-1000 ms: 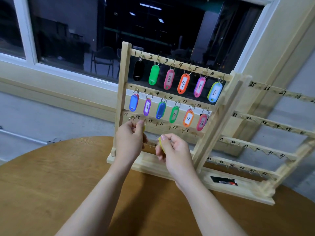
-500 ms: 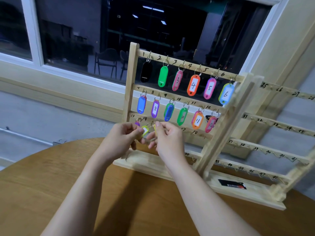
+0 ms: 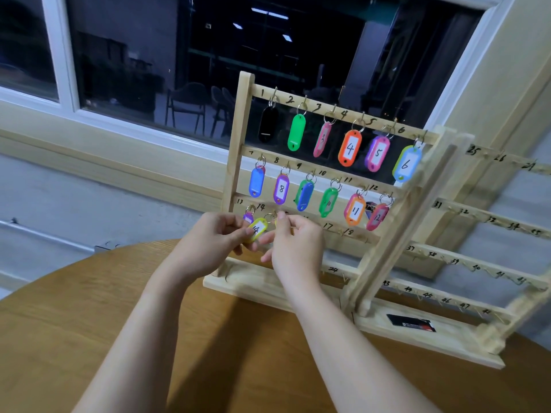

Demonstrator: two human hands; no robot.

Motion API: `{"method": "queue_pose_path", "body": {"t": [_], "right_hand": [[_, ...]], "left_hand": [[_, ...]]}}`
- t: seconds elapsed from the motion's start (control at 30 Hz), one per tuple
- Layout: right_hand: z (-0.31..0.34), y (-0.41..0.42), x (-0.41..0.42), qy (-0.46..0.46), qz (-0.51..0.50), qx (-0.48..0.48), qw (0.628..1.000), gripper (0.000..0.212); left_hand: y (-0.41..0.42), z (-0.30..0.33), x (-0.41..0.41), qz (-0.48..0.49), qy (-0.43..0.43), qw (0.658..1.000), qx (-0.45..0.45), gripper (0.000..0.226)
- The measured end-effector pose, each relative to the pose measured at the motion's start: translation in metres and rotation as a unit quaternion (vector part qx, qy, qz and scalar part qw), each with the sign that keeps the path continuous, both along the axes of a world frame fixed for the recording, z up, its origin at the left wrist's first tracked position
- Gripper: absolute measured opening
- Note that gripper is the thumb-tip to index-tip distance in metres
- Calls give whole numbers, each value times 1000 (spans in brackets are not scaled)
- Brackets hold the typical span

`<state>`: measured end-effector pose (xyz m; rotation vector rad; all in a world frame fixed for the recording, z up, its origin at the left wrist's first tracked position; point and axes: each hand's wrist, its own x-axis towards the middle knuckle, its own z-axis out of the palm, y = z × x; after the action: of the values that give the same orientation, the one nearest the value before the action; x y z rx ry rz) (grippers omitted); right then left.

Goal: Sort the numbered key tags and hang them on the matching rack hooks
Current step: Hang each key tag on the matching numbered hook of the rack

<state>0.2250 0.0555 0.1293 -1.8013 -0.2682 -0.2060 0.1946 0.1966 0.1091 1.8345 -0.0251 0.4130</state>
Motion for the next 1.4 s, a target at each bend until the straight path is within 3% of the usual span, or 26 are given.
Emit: {"method": "queue_pose_path", "body": {"t": [0.23, 0.57, 0.77, 1.1, 1.23, 1.4], "right_hand": [[-7, -8, -1, 23, 14, -18, 999, 34], [-42, -40, 0, 44, 55, -90, 993, 30], [-50, -87, -14, 3, 60, -176, 982, 28], [-53, -216, -78, -1, -10, -256, 967, 31], [-64, -288, -98, -25, -68, -308, 949, 30], [-64, -359, -131, 52, -92, -317, 943, 30]], "left_hand": [[1, 1, -2, -5, 13, 1000, 2, 18], [-6, -1, -4, -68, 108, 988, 82, 21], [-15, -2, -5, -76, 145, 980, 115, 19], [-112, 3, -8, -194, 162, 914, 318, 26], [-170, -7, -20, -252, 156, 887, 355, 30], [-238, -30, -40, -309, 168, 840, 413, 27]]}}
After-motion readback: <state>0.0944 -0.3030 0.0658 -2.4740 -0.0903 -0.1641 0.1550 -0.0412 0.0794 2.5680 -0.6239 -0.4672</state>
